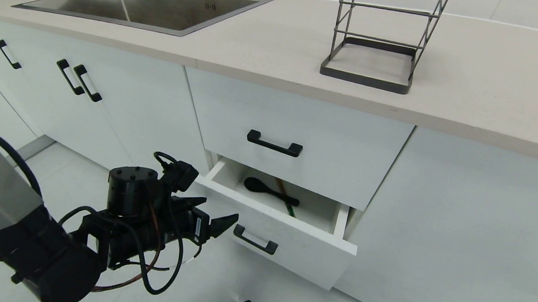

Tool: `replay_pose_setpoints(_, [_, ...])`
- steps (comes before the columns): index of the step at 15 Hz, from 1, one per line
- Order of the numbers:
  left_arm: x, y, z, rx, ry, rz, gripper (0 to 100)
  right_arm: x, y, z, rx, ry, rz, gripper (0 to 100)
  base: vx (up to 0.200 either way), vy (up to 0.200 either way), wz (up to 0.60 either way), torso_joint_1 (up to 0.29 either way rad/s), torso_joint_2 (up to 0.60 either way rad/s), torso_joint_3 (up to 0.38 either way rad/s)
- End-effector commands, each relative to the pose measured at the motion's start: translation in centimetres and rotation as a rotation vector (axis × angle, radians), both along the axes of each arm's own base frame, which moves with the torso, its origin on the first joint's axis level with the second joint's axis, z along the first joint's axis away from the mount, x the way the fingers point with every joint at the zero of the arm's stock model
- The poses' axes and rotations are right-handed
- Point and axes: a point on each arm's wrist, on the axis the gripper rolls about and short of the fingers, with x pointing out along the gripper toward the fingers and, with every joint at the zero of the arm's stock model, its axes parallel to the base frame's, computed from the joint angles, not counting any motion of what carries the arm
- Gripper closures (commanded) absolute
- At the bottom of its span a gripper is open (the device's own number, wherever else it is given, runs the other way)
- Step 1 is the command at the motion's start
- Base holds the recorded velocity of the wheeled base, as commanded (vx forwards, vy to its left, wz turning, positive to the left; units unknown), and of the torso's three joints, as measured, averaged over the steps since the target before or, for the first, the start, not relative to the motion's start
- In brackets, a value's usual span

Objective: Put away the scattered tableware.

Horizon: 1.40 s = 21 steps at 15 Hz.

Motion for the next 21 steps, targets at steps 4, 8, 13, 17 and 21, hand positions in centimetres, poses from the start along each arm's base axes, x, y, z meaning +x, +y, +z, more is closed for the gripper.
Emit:
replay_pose_setpoints(4, [2.5,-1.0,-0.4,-0.011,-0.017,0.004,0,0.0,0.0,0.0,0.000,0.001,0.001,0,0.000,0.000,0.00,0.000,0.00,0.000])
replay_pose_setpoints(8, [4.2,-1.8,-0.4,-0.056,-0.057,0.013,0,0.0,0.0,0.0,0.000,0.000,0.001,0,0.000,0.000,0.00,0.000,0.00,0.000])
replay_pose_setpoints(13, [6.7,-2.9,-1.7,-0.102,-0.099,0.024,0,0.0,0.0,0.0,0.000,0.001,-0.001,0,0.000,0.000,0.00,0.000,0.00,0.000])
replay_pose_setpoints(17, [6.9,-2.7,-1.7,-0.104,-0.109,0.032,0,0.0,0.0,0.0,0.000,0.001,0.001,0,0.000,0.000,0.00,0.000,0.00,0.000])
replay_pose_setpoints(21, [1.6,-3.1,-0.1,-0.112,-0.110,-0.044,0,0.0,0.0,0.0,0.000,0.001,0.001,0,0.000,0.000,0.00,0.000,0.00,0.000])
